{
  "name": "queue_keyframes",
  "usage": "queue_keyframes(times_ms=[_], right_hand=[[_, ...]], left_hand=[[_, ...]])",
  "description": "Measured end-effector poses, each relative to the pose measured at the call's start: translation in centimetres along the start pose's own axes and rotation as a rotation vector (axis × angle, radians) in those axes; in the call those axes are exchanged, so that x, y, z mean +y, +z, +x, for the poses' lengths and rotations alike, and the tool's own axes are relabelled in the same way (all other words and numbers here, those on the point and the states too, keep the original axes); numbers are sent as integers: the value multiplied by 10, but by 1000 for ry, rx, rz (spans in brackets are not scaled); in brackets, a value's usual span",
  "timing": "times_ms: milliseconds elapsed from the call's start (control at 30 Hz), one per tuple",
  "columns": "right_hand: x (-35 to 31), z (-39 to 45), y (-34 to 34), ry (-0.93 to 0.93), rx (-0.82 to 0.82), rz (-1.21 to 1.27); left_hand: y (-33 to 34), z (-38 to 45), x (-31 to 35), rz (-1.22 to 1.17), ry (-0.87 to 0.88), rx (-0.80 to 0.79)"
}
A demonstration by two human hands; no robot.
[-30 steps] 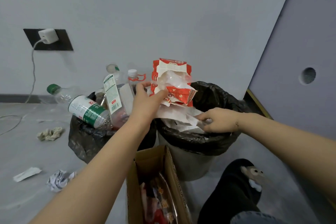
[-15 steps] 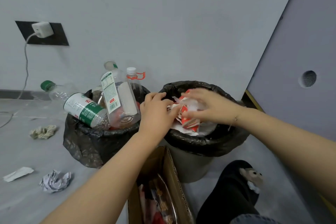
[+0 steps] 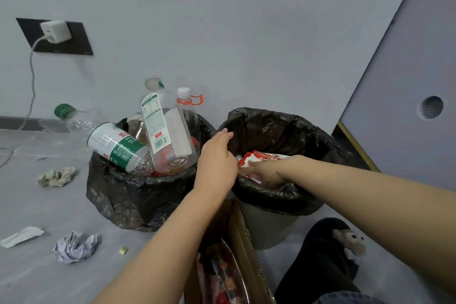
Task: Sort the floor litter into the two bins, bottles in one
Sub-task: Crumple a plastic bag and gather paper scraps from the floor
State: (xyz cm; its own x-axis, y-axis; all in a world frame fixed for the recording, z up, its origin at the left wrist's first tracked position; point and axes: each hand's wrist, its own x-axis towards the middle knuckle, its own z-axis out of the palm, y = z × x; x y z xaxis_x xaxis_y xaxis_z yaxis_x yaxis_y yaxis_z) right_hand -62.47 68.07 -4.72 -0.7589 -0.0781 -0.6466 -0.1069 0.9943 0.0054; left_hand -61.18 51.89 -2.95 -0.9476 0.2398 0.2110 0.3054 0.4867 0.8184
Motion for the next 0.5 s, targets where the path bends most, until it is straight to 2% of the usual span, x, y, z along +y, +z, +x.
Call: queue_keyframes(times_ms=[100, 267, 367, 500], right_hand=[[-9, 7, 1, 31, 41, -78], [-19, 5, -1, 13, 140, -39], [-9, -4, -2, -74, 75, 3], [4, -23, -7, -109, 265, 136]], left_hand=[[0, -1, 1, -18, -9, -2], [1, -1, 0, -23, -5, 1], [4, -1, 0, -47, -8, 25], [8, 0, -3, -59, -9, 70]])
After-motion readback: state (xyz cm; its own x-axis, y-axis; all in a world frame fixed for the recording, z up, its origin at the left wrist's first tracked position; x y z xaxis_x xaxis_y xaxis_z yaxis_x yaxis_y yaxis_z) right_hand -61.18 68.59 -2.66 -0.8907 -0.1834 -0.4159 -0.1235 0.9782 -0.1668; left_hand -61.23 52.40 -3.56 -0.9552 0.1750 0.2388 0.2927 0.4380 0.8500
